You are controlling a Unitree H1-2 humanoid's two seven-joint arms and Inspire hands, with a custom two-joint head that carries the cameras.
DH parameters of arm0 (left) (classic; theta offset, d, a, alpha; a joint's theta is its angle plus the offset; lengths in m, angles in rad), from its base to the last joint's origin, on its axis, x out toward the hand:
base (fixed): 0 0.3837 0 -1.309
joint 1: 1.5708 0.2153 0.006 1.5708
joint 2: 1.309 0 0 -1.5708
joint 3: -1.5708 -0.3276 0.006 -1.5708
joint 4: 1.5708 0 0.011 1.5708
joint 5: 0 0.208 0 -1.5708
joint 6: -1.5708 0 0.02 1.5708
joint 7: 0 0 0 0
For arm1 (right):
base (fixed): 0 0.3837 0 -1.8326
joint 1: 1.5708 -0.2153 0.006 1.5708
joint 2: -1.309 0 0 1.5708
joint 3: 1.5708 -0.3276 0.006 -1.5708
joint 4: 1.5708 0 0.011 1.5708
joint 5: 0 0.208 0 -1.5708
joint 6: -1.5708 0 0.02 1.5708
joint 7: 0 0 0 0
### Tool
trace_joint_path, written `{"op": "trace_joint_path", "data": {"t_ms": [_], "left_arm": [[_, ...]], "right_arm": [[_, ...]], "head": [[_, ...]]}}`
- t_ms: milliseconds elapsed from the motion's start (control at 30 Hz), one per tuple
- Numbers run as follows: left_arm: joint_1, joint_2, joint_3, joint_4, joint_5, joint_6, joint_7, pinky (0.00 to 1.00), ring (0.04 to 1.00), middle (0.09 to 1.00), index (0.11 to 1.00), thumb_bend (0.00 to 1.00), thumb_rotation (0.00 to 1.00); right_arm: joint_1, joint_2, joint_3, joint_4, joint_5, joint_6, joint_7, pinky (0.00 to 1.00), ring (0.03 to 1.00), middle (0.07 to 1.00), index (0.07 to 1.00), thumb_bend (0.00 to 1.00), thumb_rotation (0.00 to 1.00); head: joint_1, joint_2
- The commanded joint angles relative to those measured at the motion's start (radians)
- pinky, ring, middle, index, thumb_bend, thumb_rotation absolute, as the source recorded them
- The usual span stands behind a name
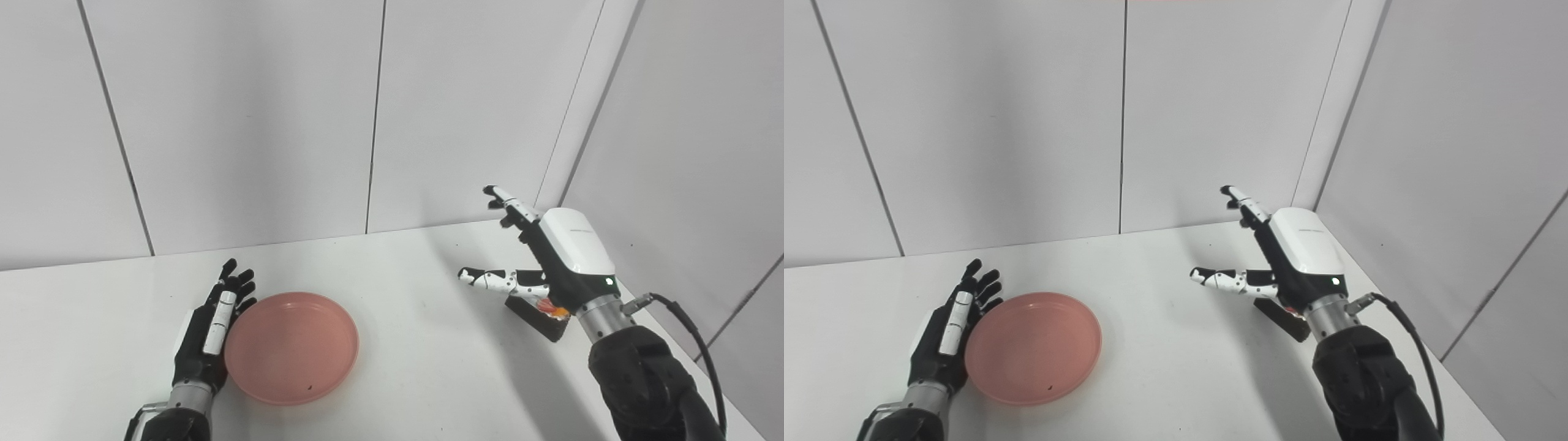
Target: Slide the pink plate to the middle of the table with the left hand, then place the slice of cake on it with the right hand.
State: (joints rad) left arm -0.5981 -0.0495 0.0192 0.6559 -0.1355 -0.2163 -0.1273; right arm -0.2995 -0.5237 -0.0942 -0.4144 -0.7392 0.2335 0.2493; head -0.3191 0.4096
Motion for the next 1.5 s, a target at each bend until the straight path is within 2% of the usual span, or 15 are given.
{"op": "trace_joint_path", "data": {"t_ms": [0, 67, 233, 367, 600, 733, 867, 1000, 1233, 1467], "left_arm": [[0.032, -0.008, -0.001, 0.021, 0.002, 0.018, 0.003, 0.87, 0.921, 0.913, 0.950, 0.79, 0.86], [0.032, -0.010, -0.002, 0.021, 0.003, 0.016, 0.004, 0.87, 0.918, 0.914, 0.947, 0.78, 0.86], [0.029, -0.015, -0.004, 0.030, 0.007, 0.012, 0.008, 0.87, 0.915, 0.901, 0.946, 0.80, 0.85], [0.025, -0.019, -0.002, 0.038, 0.005, 0.007, 0.011, 0.86, 0.913, 0.892, 0.945, 0.80, 0.85], [0.021, -0.017, -0.006, 0.046, 0.012, 0.007, 0.011, 0.86, 0.914, 0.889, 0.961, 0.77, 0.87], [0.022, -0.016, -0.006, 0.046, 0.012, 0.002, 0.013, 0.86, 0.913, 0.884, 0.958, 0.78, 0.87], [0.026, -0.014, -0.009, 0.037, 0.014, 0.009, 0.014, 0.86, 0.911, 0.896, 0.955, 0.79, 0.87], [0.027, -0.013, -0.011, 0.034, 0.019, 0.013, 0.019, 0.85, 0.907, 0.899, 0.955, 0.76, 0.87], [0.030, -0.016, -0.007, 0.030, 0.022, 0.016, 0.018, 0.86, 0.918, 0.912, 0.963, 0.75, 0.87], [0.030, -0.017, -0.010, 0.034, 0.031, 0.016, 0.028, 0.85, 0.911, 0.919, 0.963, 0.74, 0.86]], "right_arm": [[-0.048, -0.050, -0.029, -0.015, -0.002, 0.014, 0.002, 0.60, 0.768, 0.851, 0.876, 0.87, 0.69], [-0.059, -0.078, -0.037, 0.000, -0.014, 0.012, 0.014, 0.57, 0.726, 0.830, 0.875, 0.88, 0.67], [-0.073, -0.139, -0.044, 0.058, -0.033, -0.008, 0.008, 0.58, 0.751, 0.819, 0.827, 0.93, 0.68], [-0.091, -0.173, -0.048, 0.116, -0.019, -0.008, 0.008, 0.59, 0.757, 0.802, 0.794, 0.96, 0.57], [-0.113, -0.230, -0.025, 0.172, -0.058, 0.041, 0.084, 0.57, 0.755, 0.806, 0.792, 1.00, 0.48], [-0.122, -0.268, 0.011, 0.184, -0.107, 0.090, 0.166, 0.58, 0.773, 0.816, 0.801, 1.00, 0.47], [-0.140, -0.300, 0.065, 0.188, -0.136, 0.155, 0.301, 0.58, 0.801, 0.838, 0.795, 0.99, 0.44], [-0.150, -0.295, 0.087, 0.219, -0.119, 0.183, 0.345, 0.60, 0.801, 0.848, 0.790, 0.98, 0.43], [-0.181, -0.283, 0.117, 0.343, -0.075, 0.144, 0.308, 0.58, 0.769, 0.836, 0.799, 1.00, 0.43], [-0.202, -0.296, 0.167, 0.482, -0.049, 0.086, 0.241, 0.63, 0.791, 0.835, 0.801, 1.00, 0.49]], "head": [[0.002, -0.001], [0.005, -0.001], [0.010, -0.003], [0.014, -0.005], [0.013, -0.007], [0.009, -0.005], [0.010, -0.002], [0.010, 0.000], [0.012, 0.003], [0.015, 0.003]]}}
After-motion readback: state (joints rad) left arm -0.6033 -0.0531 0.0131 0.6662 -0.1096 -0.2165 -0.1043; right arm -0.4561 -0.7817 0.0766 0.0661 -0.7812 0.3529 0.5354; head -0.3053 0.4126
